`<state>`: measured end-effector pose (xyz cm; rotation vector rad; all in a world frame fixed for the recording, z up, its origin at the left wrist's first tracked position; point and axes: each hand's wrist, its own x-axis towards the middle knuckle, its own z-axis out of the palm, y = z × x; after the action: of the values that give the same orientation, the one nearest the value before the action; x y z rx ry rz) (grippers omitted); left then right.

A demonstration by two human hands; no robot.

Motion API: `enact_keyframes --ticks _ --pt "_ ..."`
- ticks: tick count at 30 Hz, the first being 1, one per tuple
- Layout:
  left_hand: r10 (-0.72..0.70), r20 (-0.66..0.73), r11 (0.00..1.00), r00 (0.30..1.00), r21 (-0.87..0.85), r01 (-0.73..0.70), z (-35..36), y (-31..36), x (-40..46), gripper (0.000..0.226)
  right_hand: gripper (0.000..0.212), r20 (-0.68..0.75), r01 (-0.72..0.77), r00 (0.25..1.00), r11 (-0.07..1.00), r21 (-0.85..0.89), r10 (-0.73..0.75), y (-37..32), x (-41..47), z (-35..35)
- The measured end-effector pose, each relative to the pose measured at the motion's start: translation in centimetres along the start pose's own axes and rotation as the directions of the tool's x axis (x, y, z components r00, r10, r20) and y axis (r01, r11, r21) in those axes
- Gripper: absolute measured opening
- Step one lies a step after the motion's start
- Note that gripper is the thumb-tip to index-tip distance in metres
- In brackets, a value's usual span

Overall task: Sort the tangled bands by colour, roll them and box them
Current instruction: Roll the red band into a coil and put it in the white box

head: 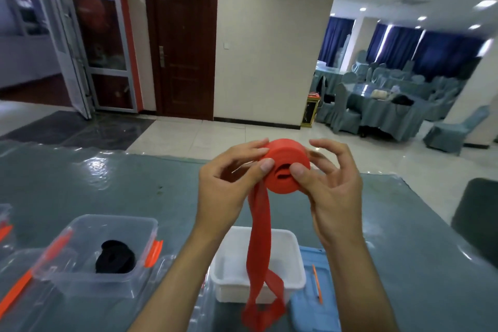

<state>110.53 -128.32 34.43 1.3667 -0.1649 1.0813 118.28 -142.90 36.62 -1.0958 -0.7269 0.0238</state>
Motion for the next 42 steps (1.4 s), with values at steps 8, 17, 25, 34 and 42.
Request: enact_keyframes --ticks 8,17,25,34,42 --pt "-0.068 0.107 0.998 0.992 0.023 0.066 -0.6 0.8 2.1 0.034 0.043 0.027 -0.075 0.997 0.993 0.088 0.072 -0.3 0.6 0.1" --pt "-0.129 0.132 0.992 0.983 0.026 0.127 -0.7 1.5 1.2 0.032 0.045 -0.013 -0.051 0.999 0.998 0.047 0.051 0.4 -0.5 0.1" --pt "-0.120 0.049 0.992 0.992 0.056 0.117 -0.8 1.9 0.5 0.031 0.057 0.004 -0.048 0.999 0.998 -0.031 0.048 1.3 -1.1 0.1" --pt "-0.076 0.075 0.985 0.994 0.162 0.063 -1.0 1.6 -0.2 0.026 0.056 -0.055 -0.124 0.991 0.992 0.039 0.126 2.6 -2.3 0.4" --pt "-0.163 0.193 0.982 0.968 0.125 0.140 -0.9 0.8 -0.7 0.038 0.052 -0.076 -0.092 0.993 0.996 0.018 0.094 1.9 -2.7 -0.6"
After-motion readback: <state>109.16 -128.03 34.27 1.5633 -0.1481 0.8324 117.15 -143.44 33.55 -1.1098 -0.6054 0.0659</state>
